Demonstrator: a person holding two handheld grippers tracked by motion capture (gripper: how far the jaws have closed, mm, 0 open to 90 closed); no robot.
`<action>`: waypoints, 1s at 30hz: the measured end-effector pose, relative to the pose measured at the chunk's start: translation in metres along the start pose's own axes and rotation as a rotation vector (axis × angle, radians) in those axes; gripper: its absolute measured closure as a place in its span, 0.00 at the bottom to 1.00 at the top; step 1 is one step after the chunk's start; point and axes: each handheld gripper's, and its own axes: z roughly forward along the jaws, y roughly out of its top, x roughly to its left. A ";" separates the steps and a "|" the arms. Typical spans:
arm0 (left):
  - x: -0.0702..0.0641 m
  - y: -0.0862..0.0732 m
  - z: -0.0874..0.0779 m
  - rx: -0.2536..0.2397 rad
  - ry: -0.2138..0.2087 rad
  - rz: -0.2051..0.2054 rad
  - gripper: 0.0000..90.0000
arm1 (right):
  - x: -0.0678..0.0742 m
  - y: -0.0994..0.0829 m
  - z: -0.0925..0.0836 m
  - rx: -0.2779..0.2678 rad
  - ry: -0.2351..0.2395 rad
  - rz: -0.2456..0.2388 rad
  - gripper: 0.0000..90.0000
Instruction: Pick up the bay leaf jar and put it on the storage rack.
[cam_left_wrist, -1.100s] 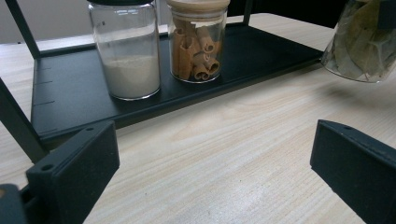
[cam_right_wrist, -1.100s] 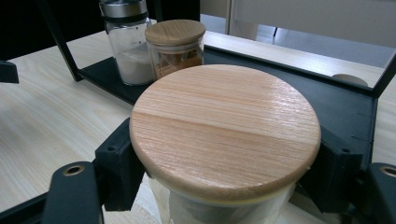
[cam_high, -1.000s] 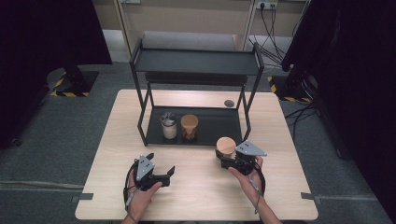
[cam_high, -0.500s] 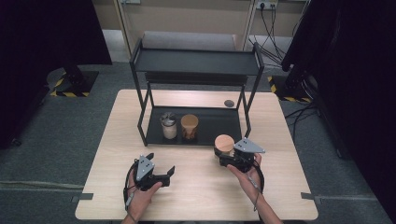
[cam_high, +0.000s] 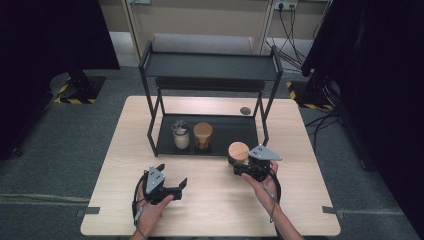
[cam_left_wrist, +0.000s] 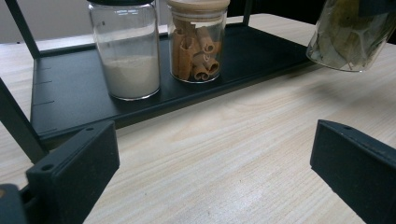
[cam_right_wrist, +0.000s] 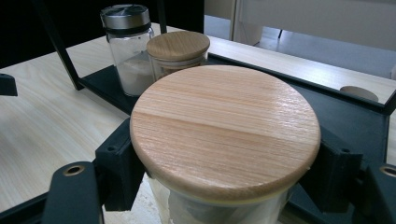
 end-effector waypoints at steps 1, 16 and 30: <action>0.000 0.000 0.000 0.000 0.000 0.001 0.01 | 0.000 0.000 0.000 0.000 -0.001 -0.001 0.29; 0.000 0.000 0.000 0.000 0.000 0.000 0.01 | -0.003 0.008 0.007 -0.005 -0.003 0.000 0.29; 0.001 0.000 0.000 -0.002 -0.001 -0.004 0.01 | -0.003 0.019 0.018 -0.015 -0.009 -0.002 0.29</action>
